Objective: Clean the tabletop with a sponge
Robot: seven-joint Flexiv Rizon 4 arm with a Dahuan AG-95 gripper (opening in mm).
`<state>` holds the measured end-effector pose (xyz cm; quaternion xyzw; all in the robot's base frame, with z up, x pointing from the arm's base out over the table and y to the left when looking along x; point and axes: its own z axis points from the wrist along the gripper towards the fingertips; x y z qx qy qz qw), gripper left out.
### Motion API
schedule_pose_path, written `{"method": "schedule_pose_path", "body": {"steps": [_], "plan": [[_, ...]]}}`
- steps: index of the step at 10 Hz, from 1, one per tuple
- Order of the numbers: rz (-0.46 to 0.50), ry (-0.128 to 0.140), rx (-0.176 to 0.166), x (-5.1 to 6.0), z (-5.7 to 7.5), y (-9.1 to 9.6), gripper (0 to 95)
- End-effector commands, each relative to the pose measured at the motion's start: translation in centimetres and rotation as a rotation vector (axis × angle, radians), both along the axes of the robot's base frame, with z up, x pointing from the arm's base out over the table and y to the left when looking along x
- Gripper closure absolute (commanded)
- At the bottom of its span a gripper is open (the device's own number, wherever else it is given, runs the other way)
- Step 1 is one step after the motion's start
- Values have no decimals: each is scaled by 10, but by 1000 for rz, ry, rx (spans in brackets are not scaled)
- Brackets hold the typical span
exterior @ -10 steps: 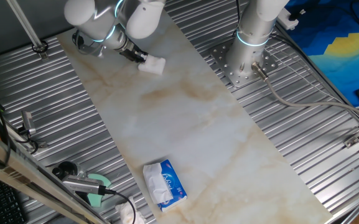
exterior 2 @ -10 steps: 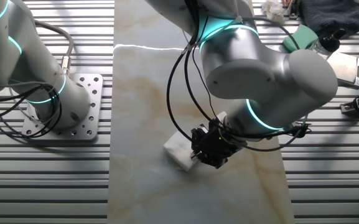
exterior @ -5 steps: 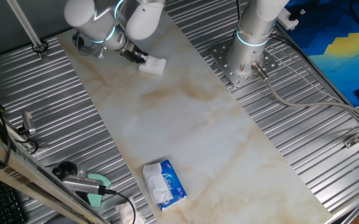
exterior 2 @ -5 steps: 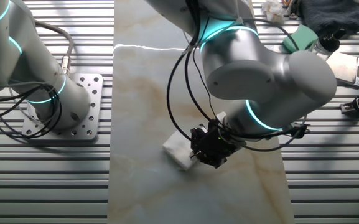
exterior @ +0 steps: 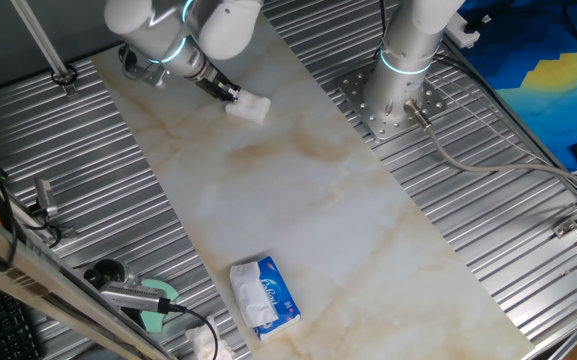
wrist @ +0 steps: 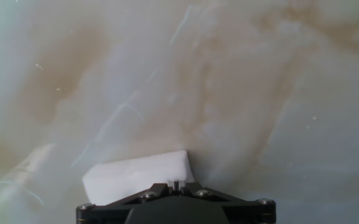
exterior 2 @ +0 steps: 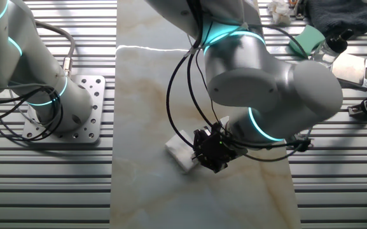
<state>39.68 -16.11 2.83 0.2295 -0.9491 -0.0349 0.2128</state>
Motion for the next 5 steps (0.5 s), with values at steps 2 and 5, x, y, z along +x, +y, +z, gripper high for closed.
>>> {"method": "schedule_pose_path", "body": {"steps": [2, 5], "plan": [[-67, 5, -10, -4, 1, 4, 950], [-99, 9, -15, -3, 4, 8, 950]]}}
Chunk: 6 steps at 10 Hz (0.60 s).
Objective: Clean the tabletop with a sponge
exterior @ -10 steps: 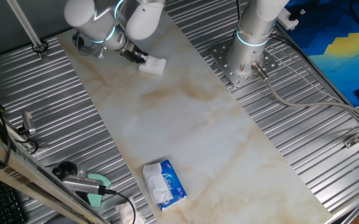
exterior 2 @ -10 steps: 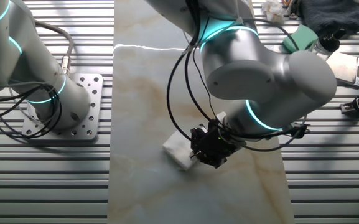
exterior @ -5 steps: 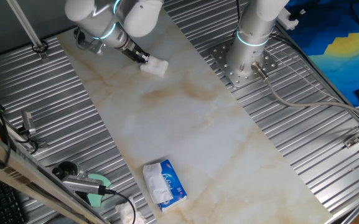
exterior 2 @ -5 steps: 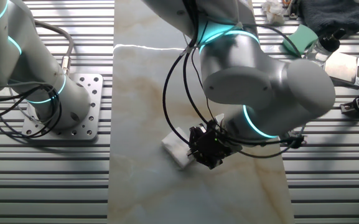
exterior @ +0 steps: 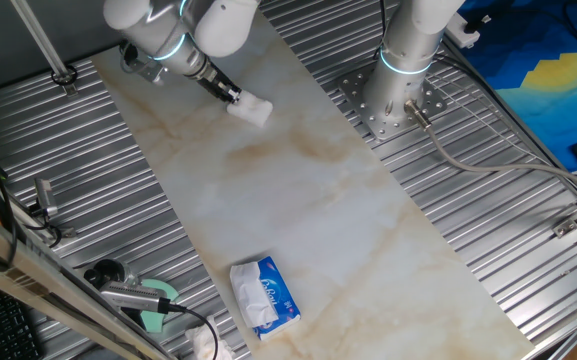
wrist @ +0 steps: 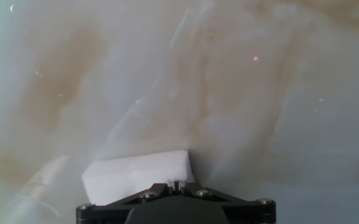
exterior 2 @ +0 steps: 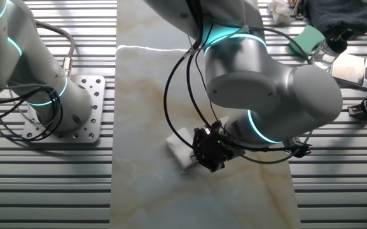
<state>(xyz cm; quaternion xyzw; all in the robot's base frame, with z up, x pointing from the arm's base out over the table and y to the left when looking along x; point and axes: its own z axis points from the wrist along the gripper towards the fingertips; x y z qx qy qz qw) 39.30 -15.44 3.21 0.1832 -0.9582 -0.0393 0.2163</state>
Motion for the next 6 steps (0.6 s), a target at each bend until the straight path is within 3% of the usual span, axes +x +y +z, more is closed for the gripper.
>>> {"method": "schedule_pose_path", "body": {"steps": [1, 6], "plan": [[-12, 0, 0, 1, -1, 3, 950], [55, -13, 8, 0, -4, 3, 950]]}}
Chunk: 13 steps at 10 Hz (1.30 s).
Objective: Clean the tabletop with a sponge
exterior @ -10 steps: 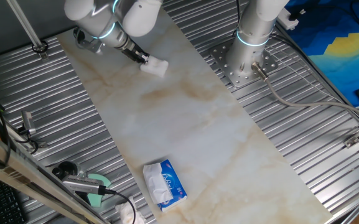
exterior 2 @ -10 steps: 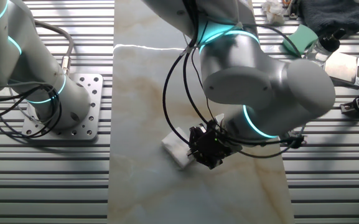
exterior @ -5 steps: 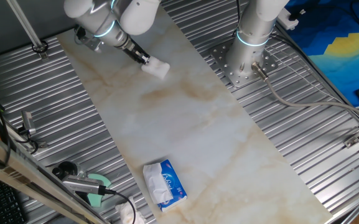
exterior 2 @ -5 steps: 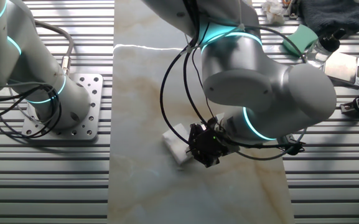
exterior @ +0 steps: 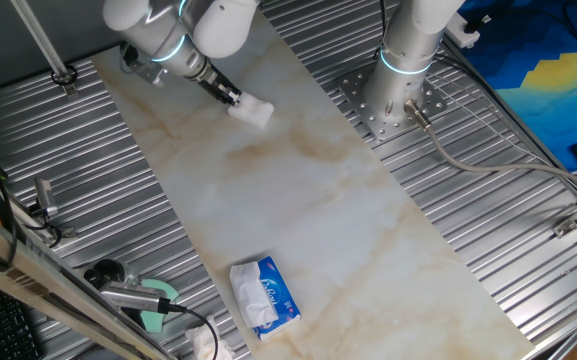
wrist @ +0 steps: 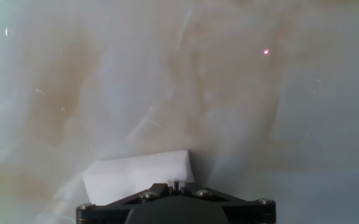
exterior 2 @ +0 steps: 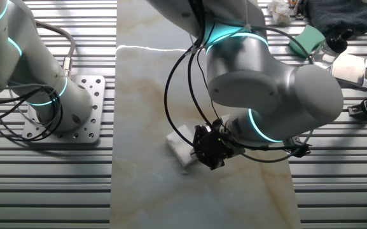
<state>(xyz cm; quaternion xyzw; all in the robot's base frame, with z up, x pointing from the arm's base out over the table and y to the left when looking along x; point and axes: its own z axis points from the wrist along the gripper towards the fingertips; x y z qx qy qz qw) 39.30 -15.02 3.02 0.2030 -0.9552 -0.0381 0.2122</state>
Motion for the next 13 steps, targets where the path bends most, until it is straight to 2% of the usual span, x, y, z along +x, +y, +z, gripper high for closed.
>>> {"method": "schedule_pose_path", "body": {"steps": [1, 4, 10, 13], "plan": [[1, -5, 2, 0, -2, -1, 950], [-31, -2, -3, 2, -2, 0, 950], [-60, 8, -5, 12, 2, 13, 950], [-72, 7, -5, 17, -1, 18, 950]]}}
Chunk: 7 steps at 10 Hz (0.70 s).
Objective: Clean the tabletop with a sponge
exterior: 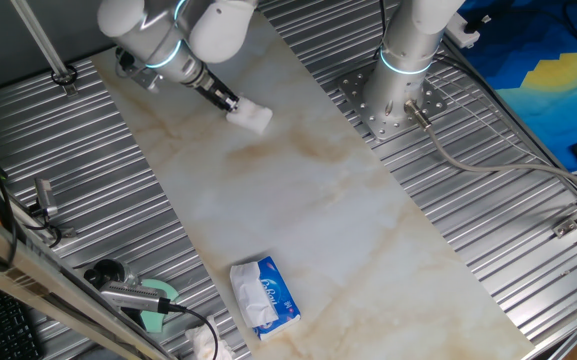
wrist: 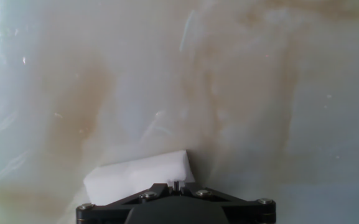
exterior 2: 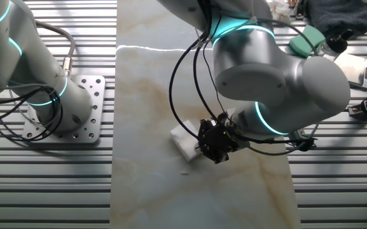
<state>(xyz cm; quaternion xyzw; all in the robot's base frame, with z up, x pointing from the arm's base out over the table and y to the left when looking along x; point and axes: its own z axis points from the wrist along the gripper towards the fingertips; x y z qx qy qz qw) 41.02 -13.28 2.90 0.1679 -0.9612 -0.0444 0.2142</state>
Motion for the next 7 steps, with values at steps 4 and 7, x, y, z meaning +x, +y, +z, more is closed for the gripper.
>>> {"method": "schedule_pose_path", "body": {"steps": [4, 7], "plan": [[-25, 2, -10, 13, 3, 13, 950], [-40, 4, -15, 21, 4, 22, 950]]}}
